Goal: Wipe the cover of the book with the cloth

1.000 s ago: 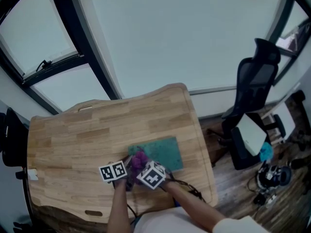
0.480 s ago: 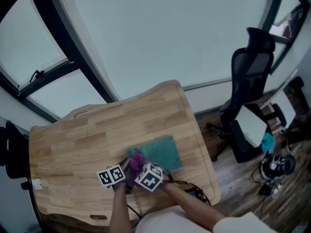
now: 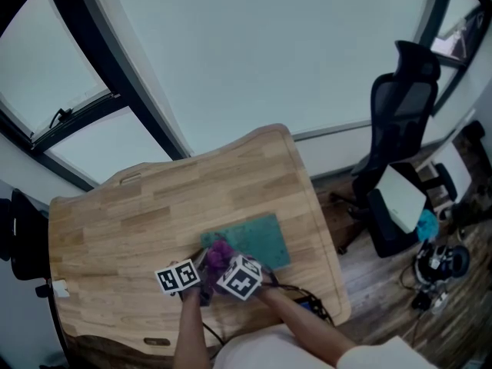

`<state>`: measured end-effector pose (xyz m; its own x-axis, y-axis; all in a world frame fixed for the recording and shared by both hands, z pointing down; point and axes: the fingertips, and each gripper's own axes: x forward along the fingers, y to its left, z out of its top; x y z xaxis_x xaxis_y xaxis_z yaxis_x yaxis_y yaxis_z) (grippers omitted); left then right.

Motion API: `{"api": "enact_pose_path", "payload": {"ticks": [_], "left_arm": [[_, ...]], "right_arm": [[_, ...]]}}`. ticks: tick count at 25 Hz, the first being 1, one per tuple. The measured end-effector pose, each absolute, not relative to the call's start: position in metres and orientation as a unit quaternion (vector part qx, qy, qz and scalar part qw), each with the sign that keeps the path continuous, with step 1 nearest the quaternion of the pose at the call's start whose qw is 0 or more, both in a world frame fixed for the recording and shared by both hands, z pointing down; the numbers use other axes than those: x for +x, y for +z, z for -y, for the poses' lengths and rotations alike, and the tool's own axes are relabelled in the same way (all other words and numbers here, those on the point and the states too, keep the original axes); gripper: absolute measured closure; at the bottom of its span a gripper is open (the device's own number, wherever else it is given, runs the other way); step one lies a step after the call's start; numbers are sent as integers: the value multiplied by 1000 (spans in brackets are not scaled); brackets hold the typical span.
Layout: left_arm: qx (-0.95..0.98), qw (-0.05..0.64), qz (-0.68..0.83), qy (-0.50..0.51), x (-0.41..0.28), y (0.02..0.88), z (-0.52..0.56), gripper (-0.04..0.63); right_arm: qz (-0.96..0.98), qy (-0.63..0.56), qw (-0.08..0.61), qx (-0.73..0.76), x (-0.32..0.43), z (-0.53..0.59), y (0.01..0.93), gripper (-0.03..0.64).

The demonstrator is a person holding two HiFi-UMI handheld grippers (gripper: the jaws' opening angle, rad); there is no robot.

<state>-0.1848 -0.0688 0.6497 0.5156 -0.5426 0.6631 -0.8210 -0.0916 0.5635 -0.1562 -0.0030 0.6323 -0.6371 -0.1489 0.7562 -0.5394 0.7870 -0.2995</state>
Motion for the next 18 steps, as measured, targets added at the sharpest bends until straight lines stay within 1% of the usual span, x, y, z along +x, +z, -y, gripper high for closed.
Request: {"api": "enact_pose_path", "payload": {"ticks": [18], "left_arm": [[724, 480, 474, 146, -186, 651, 69, 520]], "right_arm": [[855, 287, 339, 269, -98, 26, 629, 531]]}}
